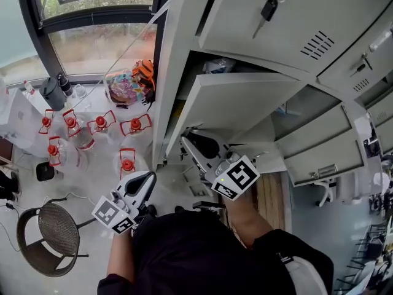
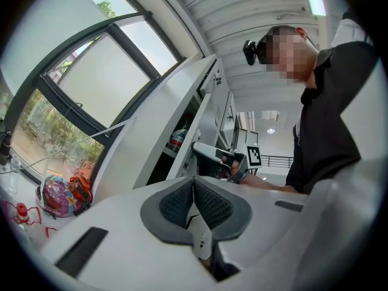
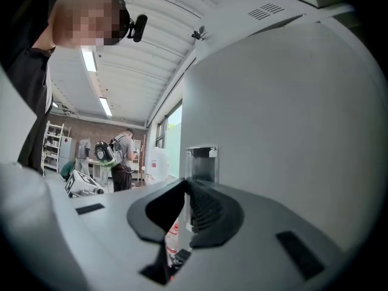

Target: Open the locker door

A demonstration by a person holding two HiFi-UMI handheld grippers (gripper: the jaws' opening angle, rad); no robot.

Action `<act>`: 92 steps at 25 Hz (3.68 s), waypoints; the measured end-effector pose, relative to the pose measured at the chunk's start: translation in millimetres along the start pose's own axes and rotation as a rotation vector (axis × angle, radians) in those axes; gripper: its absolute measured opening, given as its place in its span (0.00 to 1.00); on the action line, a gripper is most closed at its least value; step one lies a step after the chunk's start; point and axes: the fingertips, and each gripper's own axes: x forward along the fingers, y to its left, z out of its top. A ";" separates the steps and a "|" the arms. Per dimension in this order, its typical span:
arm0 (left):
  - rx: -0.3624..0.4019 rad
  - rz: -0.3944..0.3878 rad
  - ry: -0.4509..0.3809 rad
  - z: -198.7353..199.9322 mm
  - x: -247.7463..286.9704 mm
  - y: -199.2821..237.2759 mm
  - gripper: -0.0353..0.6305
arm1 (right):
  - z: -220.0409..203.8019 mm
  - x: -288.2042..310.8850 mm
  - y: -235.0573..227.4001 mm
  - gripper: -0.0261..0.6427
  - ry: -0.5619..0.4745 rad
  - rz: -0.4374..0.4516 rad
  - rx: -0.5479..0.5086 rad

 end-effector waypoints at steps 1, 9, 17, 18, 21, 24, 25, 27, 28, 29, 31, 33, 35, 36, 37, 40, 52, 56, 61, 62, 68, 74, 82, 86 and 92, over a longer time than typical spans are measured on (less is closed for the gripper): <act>0.005 0.009 0.000 -1.1 2.1 -4.1 0.08 | 0.1 -2.6 1.3 0.09 -0.001 0.012 0.000; 0.039 0.103 -0.018 -8.9 2.0 -29.0 0.08 | 0.4 -21.6 12.8 0.09 -0.006 0.092 0.000; 0.071 0.196 -0.048 -16.2 2.7 -65.7 0.08 | 0.7 -43.5 24.5 0.09 -0.011 0.186 0.006; 0.073 0.210 -0.051 -17.8 2.3 -70.5 0.08 | 0.9 -46.9 26.0 0.09 -0.014 0.198 0.007; 0.079 0.252 -0.058 -23.3 0.1 -83.5 0.08 | 1.4 -57.8 30.4 0.10 -0.025 0.235 0.013; 0.080 0.285 -0.063 -28.4 -2.1 -94.3 0.08 | 1.8 -69.0 34.8 0.10 -0.033 0.278 0.018; 0.080 0.291 -0.065 -29.3 -2.6 -97.8 0.08 | 1.8 -72.3 35.9 0.10 -0.036 0.291 0.018; 0.084 0.299 -0.064 -30.5 -3.8 -104.8 0.08 | 1.2 -78.8 38.4 0.10 -0.041 0.314 0.016; 0.087 0.300 -0.062 -30.4 -4.4 -108.0 0.08 | 0.9 -81.9 39.6 0.10 -0.043 0.323 0.014; 0.091 0.299 -0.063 -29.8 -5.1 -110.8 0.08 | 0.7 -84.8 40.4 0.10 -0.044 0.329 0.011; 0.098 0.294 -0.067 -27.4 -6.4 -115.6 0.08 | 1.0 -88.9 41.3 0.10 -0.047 0.338 0.007; 0.103 0.286 -0.067 -26.3 -7.8 -121.2 0.08 | 1.0 -91.6 42.5 0.10 -0.054 0.350 -0.001; 0.105 0.280 -0.068 -26.3 -9.7 -128.3 0.08 | 0.4 -94.9 43.8 0.10 -0.060 0.367 -0.006; 0.105 0.277 -0.071 -26.4 -10.9 -132.3 0.08 | 0.3 -97.1 44.4 0.10 -0.061 0.376 -0.008; 0.104 0.274 -0.073 -26.6 -12.3 -136.5 0.08 | 0.4 -99.6 44.8 0.10 -0.063 0.384 -0.009; 0.089 0.273 -0.079 -30.8 -19.0 -148.3 0.08 | 1.3 -108.3 46.4 0.10 -0.068 0.407 -0.011; 0.104 0.271 -0.064 -43.2 -9.5 -186.4 0.08 | 1.6 -152.1 52.8 0.11 -0.088 0.491 -0.002; 0.140 0.290 -0.078 -40.7 9.1 -201.0 0.08 | 2.1 -171.4 51.3 0.12 -0.101 0.537 0.002; 0.160 0.314 -0.092 -45.7 31.4 -221.4 0.08 | 0.2 -196.8 47.0 0.12 -0.100 0.598 0.002; 0.164 0.317 -0.093 -47.2 34.8 -225.5 0.08 | 0.3 -201.8 46.1 0.12 -0.102 0.611 0.000; 0.172 0.348 -0.103 -62.4 50.1 -245.6 0.08 | 0.1 -232.6 40.0 0.12 -0.144 0.700 -0.007; 0.170 0.370 -0.117 -75.2 67.5 -260.5 0.08 | -0.7 -253.2 31.1 0.11 -0.166 0.779 0.002; 0.171 0.390 -0.119 -85.7 84.7 -274.8 0.08 | -0.3 -275.6 20.4 0.11 -0.196 0.872 0.026; 0.172 0.402 -0.121 -87.8 89.9 -277.0 0.08 | -0.5 -284.6 14.4 0.11 -0.207 0.911 0.041; 0.171 0.397 -0.129 -88.5 101.4 -280.4 0.08 | -0.8 -298.7 4.5 0.11 -0.221 0.986 0.072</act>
